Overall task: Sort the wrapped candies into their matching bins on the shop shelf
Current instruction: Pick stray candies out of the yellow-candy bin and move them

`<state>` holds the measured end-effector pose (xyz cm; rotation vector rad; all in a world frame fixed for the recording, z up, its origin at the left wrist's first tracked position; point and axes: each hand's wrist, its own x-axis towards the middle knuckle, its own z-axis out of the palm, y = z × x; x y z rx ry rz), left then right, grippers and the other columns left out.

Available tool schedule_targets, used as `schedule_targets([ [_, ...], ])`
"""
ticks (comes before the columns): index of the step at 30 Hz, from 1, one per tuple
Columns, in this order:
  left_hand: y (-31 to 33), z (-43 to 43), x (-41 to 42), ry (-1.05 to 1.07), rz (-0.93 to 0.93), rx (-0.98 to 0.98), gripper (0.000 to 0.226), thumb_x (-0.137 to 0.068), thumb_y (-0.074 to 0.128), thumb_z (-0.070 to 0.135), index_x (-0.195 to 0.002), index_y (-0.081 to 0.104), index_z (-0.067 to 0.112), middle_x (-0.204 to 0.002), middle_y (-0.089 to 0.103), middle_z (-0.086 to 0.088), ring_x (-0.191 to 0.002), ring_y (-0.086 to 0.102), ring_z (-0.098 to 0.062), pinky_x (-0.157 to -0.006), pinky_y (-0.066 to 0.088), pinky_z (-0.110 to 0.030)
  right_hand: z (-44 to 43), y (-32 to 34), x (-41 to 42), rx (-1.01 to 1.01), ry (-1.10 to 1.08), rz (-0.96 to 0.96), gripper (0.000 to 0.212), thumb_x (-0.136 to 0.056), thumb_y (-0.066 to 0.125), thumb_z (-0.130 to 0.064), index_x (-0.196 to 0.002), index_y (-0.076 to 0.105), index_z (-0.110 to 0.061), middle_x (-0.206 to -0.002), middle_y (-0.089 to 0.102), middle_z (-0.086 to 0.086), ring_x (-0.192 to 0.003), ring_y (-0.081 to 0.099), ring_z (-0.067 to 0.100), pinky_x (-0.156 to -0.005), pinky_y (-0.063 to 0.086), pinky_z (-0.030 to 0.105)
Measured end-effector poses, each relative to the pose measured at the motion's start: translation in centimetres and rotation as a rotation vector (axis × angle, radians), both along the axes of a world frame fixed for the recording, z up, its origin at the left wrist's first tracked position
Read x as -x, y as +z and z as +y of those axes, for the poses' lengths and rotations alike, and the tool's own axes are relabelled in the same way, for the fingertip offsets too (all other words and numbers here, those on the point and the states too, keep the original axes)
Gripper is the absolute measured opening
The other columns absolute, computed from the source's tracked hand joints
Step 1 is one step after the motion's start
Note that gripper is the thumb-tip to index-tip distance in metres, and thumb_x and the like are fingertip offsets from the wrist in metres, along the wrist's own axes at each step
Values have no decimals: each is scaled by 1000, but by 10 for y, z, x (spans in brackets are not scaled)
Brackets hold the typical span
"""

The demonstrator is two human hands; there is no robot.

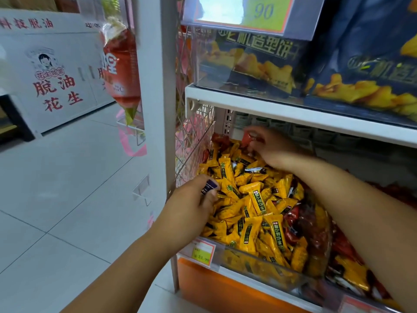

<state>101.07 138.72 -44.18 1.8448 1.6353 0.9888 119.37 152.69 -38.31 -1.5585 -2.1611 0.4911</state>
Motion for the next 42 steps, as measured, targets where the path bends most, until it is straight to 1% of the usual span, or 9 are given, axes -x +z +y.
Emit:
schedule_targets([
  [4, -1, 2, 0, 11, -20, 14, 10, -101, 46, 31, -100, 54, 35, -78, 67, 5, -59, 57, -5, -48, 41, -19, 26, -8, 6, -9, 67, -104, 34, -101, 40, -5, -131, 53, -15, -134, 55, 8, -88, 55, 7, -60, 38, 11],
  [8, -3, 3, 1, 12, -37, 19, 10, -100, 46, 31, -100, 56, 34, -75, 66, 7, -55, 53, 0, -46, 36, -13, 35, -22, 7, 140, 109, -266, 43, -101, 47, -18, -143, 41, -25, -147, 44, 7, -126, 48, 23, -95, 41, 29],
  [10, -2, 2, 0, 14, -38, 20, 10, -100, 46, 31, -100, 56, 33, -74, 65, 7, -56, 54, 0, -47, 36, -14, 32, -21, 6, 132, 109, -254, 39, -101, 45, -22, -141, 46, -23, -145, 46, 7, -128, 46, 25, -100, 38, 31],
  [18, 6, -2, -4, 26, -110, 54, 12, -101, 47, 21, -98, 57, 27, -73, 62, 8, -44, 50, 5, -40, 32, -11, 13, -16, -10, 153, 51, 67, 24, -100, 48, -32, -115, 60, -19, -92, 61, -2, -75, 53, 11, -63, 37, 26],
  [21, 9, -4, -6, 18, -114, 58, 11, -101, 47, 18, -102, 56, 24, -77, 64, 13, -45, 51, 9, -40, 31, -8, 13, -13, -3, 86, -19, 280, 23, -102, 43, -30, -121, 54, -24, -107, 61, -4, -87, 57, 13, -71, 42, 28],
  [30, 6, -3, -4, 0, -81, 40, 9, -101, 47, 20, -101, 55, 26, -79, 67, 8, -46, 51, 6, -42, 32, -9, 47, -20, 37, 60, 185, 21, 43, -102, 40, -11, -140, 44, -33, -135, 52, 6, -50, 51, 4, -42, 40, 19],
  [32, 6, -3, -3, -5, -71, 35, 9, -101, 47, 21, -102, 54, 26, -78, 67, 9, -48, 52, 6, -43, 33, -8, 50, -29, 46, 84, 212, -80, 43, -103, 40, -19, -142, 40, -37, -143, 47, 1, -77, 63, 6, -59, 44, 19],
  [35, 5, -2, -2, -8, -62, 32, 10, -101, 47, 21, -101, 55, 26, -76, 67, 8, -48, 52, 5, -44, 33, -8, 52, -33, 51, 92, 299, -216, 43, -102, 45, -27, -144, 40, -31, -148, 42, 1, -127, 46, 20, -91, 35, 24],
  [42, 3, -3, -1, -5, -71, 34, 11, -101, 48, 20, -99, 56, 28, -73, 66, 9, -49, 52, 5, -43, 33, -9, 51, -35, 48, 99, 302, -261, 42, -97, 54, -32, -139, 46, -31, -143, 49, 2, -127, 47, 23, -93, 36, 26],
])
